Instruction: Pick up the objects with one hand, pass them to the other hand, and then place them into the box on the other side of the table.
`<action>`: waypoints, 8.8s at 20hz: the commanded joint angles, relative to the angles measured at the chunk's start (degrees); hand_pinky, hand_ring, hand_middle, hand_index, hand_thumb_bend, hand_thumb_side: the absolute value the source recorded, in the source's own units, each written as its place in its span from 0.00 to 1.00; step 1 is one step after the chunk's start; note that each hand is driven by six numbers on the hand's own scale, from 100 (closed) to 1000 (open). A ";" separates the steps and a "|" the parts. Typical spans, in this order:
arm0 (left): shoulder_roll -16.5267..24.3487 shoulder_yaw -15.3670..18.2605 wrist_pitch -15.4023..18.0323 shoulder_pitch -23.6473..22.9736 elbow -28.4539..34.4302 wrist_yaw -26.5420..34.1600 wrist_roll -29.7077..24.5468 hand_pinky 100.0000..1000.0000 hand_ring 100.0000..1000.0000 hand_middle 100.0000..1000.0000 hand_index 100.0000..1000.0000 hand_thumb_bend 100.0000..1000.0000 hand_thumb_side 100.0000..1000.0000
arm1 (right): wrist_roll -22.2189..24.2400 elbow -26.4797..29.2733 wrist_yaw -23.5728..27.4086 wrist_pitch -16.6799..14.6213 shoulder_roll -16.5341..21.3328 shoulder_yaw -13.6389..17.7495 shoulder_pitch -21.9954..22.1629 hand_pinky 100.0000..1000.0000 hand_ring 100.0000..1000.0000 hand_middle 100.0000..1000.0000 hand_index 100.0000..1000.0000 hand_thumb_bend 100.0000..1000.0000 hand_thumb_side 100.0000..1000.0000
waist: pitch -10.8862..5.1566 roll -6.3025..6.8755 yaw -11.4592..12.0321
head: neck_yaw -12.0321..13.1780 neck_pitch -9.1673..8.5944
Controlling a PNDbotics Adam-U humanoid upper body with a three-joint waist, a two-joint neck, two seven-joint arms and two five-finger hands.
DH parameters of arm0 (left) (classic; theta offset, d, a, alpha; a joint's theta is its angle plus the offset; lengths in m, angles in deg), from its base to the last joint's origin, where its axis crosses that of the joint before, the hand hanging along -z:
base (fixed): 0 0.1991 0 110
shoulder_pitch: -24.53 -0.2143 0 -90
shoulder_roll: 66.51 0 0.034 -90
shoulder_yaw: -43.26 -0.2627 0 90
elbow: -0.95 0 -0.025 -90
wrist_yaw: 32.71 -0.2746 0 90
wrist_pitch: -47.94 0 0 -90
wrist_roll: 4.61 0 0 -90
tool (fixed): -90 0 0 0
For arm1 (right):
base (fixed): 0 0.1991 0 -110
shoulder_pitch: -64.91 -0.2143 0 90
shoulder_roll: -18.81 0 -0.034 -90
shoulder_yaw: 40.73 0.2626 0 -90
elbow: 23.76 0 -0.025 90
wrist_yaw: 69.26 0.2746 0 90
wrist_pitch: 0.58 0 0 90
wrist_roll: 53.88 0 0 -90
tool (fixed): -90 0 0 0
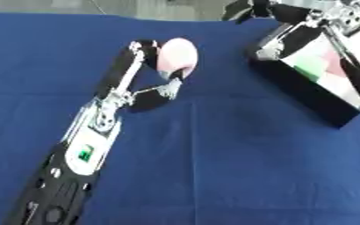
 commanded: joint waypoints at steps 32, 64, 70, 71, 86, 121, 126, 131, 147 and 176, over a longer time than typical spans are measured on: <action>-3.67 -2.69 3.40 2.48 3.71 -0.06 -0.40 0.53 0.50 0.45 0.45 0.00 0.20 | 4.68 -2.08 -3.42 -4.09 -0.11 -1.94 -4.15 0.87 1.00 0.80 0.83 0.32 0.06 | -0.69 -1.16 0.90 | -2.90 0.17; -4.70 -1.91 3.06 2.03 1.41 -3.45 1.88 0.53 0.50 0.45 0.45 0.00 0.19 | 10.29 1.57 1.51 -2.17 0.56 -2.99 -3.30 0.87 1.00 0.81 0.86 0.39 0.00 | -0.21 -0.97 0.10 | -2.71 0.40; -5.07 -1.90 3.27 2.09 1.38 -3.64 2.21 0.53 0.50 0.45 0.45 0.00 0.19 | 10.29 2.20 1.99 -1.12 0.17 -3.45 -3.33 0.87 1.00 0.79 0.85 0.42 0.03 | -0.10 -1.01 0.11 | -2.83 0.41; -5.12 -1.87 3.30 2.09 1.38 -3.68 2.32 0.53 0.50 0.45 0.45 0.00 0.19 | 10.29 2.28 1.94 -1.01 0.08 -3.60 -3.33 0.87 1.00 0.79 0.85 0.42 0.04 | -0.09 -1.03 0.10 | -2.85 0.42; -5.65 -1.52 3.48 1.85 -0.56 -5.46 3.21 0.53 0.50 0.45 0.45 0.00 0.19 | 10.29 3.12 3.24 3.09 -0.04 -3.91 -3.27 0.86 1.00 0.75 0.80 0.43 0.03 | 0.18 -1.00 -0.04 | -2.71 0.65; -6.80 -1.75 4.25 1.86 -1.01 -5.08 4.50 0.53 0.49 0.45 0.46 0.00 0.20 | 10.29 3.44 4.44 7.59 -0.63 -3.47 -3.45 0.82 1.00 0.53 0.59 0.26 0.00 | 0.41 -0.91 -0.52 | -3.32 0.44; -6.78 -1.70 4.21 1.73 -1.36 -5.30 4.38 0.53 0.50 0.45 0.47 0.00 0.20 | 10.29 3.46 5.88 9.70 -0.64 -2.91 -3.46 0.80 0.98 0.46 0.51 0.08 0.00 | 0.48 -0.90 -0.58 | -3.42 0.54; -6.89 -1.67 3.96 1.64 -1.67 -5.36 4.43 0.53 0.50 0.45 0.49 0.00 0.17 | 10.29 4.11 7.46 11.42 -0.62 -3.09 -3.41 0.79 0.95 0.39 0.46 0.13 0.00 | 0.51 -0.86 -0.68 | -3.48 0.60; -6.69 -1.39 0.11 1.20 -2.74 -6.84 7.97 0.57 0.57 0.56 0.75 0.60 0.34 | 10.29 6.33 9.46 12.35 0.03 -3.66 -2.84 0.78 0.93 0.35 0.42 0.24 0.00 | 0.31 -0.79 -0.67 | -1.88 -0.52; -4.54 -0.38 -1.42 -0.73 -3.64 -6.47 13.17 0.57 0.59 0.58 0.77 0.71 0.40 | -2.59 6.12 14.00 13.16 8.58 9.13 6.83 0.78 0.92 0.36 0.43 0.23 0.00 | -1.21 0.11 -3.65 | -2.25 -0.57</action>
